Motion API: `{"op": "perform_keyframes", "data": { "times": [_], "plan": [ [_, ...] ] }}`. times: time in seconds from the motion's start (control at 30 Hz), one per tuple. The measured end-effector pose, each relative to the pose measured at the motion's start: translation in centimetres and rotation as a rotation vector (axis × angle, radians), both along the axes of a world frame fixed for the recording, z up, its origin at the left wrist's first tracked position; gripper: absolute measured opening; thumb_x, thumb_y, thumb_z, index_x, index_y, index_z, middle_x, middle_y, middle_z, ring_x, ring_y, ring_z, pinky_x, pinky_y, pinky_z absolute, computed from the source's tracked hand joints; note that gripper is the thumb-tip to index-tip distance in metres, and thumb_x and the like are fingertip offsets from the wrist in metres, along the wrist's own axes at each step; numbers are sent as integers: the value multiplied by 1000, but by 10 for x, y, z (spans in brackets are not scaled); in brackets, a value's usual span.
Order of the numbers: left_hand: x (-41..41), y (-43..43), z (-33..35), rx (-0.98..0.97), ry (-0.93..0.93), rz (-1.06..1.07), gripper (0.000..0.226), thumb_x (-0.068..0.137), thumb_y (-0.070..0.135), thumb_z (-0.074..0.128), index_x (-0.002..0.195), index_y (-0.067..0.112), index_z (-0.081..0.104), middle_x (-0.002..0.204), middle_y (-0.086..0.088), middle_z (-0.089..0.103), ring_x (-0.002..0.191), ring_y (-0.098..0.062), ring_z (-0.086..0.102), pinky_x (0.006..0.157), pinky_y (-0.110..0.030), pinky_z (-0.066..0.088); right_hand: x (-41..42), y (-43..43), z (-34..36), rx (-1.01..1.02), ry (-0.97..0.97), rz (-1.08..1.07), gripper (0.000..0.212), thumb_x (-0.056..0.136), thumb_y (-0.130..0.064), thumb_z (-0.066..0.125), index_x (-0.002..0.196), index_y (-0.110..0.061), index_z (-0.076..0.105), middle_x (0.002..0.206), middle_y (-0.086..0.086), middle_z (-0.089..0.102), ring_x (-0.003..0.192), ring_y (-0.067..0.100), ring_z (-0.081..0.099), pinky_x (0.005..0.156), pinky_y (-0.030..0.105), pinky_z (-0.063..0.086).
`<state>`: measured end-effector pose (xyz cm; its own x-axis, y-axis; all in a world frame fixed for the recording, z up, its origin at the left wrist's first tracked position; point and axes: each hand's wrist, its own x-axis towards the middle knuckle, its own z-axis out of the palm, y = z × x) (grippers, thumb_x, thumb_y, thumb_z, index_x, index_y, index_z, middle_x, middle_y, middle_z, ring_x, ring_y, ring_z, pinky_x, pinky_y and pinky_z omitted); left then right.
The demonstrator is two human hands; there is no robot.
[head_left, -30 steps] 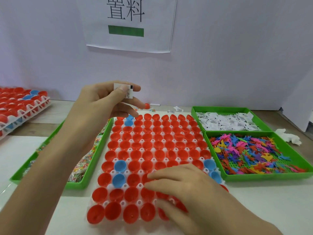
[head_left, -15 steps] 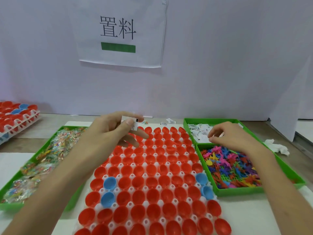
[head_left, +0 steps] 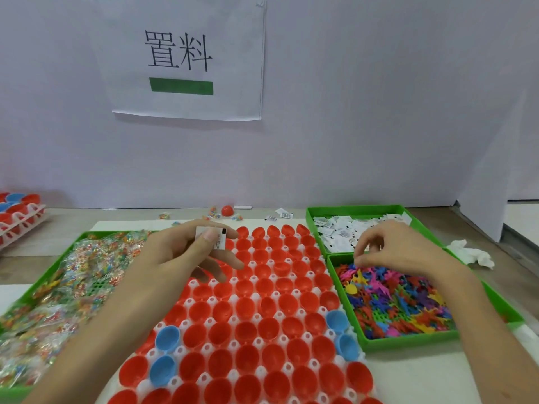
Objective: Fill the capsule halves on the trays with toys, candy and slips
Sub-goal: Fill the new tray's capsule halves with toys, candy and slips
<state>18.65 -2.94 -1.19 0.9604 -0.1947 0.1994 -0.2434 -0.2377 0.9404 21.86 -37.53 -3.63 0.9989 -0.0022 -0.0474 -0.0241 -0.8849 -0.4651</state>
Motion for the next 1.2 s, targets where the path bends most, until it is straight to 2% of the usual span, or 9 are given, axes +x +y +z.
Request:
{"op": "perform_keyframes", "data": {
  "times": [0.1, 0.23, 0.4, 0.63, 0.77, 0.87, 0.97, 1.1, 1.2],
  "plan": [
    [0, -1, -1, 0, 0, -5, 29, 93, 36, 50, 104, 22, 74, 83, -4, 78, 70, -23, 72, 76, -41, 57, -2, 5, -6, -27, 180, 38, 11, 76, -25, 86, 77, -29, 76, 66, -7, 72, 59, 2, 64, 61, 21, 45],
    [0, -3, -2, -1, -14, -15, 29, 92, 34, 50, 108, 26, 72, 79, -5, 78, 67, -21, 72, 69, -34, 59, -1, 4, -8, -12, 168, 24, 9, 81, -17, 81, 77, -23, 75, 65, -7, 73, 61, 2, 69, 63, 21, 47],
    [-1, -2, -3, -43, -50, 3, 25, 99, 19, 51, 115, 33, 65, 69, -12, 74, 65, -22, 72, 68, -30, 58, -6, 0, -3, 8, 145, 28, 10, 85, -21, 78, 76, -24, 75, 69, -8, 74, 62, 1, 67, 61, 18, 46],
    [-4, -3, 1, -86, -86, 10, 17, 91, 27, 55, 89, 32, 71, 69, -14, 73, 62, -27, 71, 68, -42, 59, -14, 4, 16, 142, 22, 54, 10, 85, -10, 72, 77, -15, 69, 73, -1, 75, 69, 11, 73, 77, 35, 58],
    [-6, -7, 0, -64, -127, -19, 20, 89, 29, 53, 94, 21, 70, 77, -7, 77, 60, -24, 69, 65, -39, 56, -20, 10, 28, 293, -52, 102, 17, 85, -7, 74, 83, -24, 72, 77, 2, 76, 73, 16, 74, 71, 27, 58],
    [-6, -8, -3, -55, -138, -37, 23, 90, 30, 52, 96, 16, 69, 81, -5, 78, 60, -24, 70, 66, -34, 58, -20, 9, 30, 257, -25, 101, 23, 87, -6, 71, 94, -28, 75, 78, -1, 77, 72, 12, 74, 67, 19, 54],
    [-5, -9, -4, -70, -128, -40, 25, 90, 32, 52, 96, 15, 70, 84, -4, 78, 61, -24, 70, 65, -31, 60, -21, 8, 28, 206, -5, 89, 22, 90, -10, 70, 91, -30, 78, 81, -3, 77, 74, 9, 73, 76, 26, 54],
    [-7, -10, -2, -116, -97, -42, 34, 92, 37, 49, 97, 11, 70, 87, -5, 79, 63, -26, 71, 66, -31, 60, -23, 12, 36, 313, -102, 130, 19, 91, -18, 70, 87, -35, 78, 88, -5, 77, 81, 10, 73, 82, 30, 56],
    [-10, -10, 1, -175, -67, -71, 40, 89, 39, 48, 98, 8, 71, 89, -9, 78, 64, -30, 70, 67, -33, 60, -23, 15, 36, 328, -104, 152, 14, 88, -23, 75, 87, -37, 77, 88, -11, 77, 82, 6, 73, 73, 17, 51]
  ]
}}
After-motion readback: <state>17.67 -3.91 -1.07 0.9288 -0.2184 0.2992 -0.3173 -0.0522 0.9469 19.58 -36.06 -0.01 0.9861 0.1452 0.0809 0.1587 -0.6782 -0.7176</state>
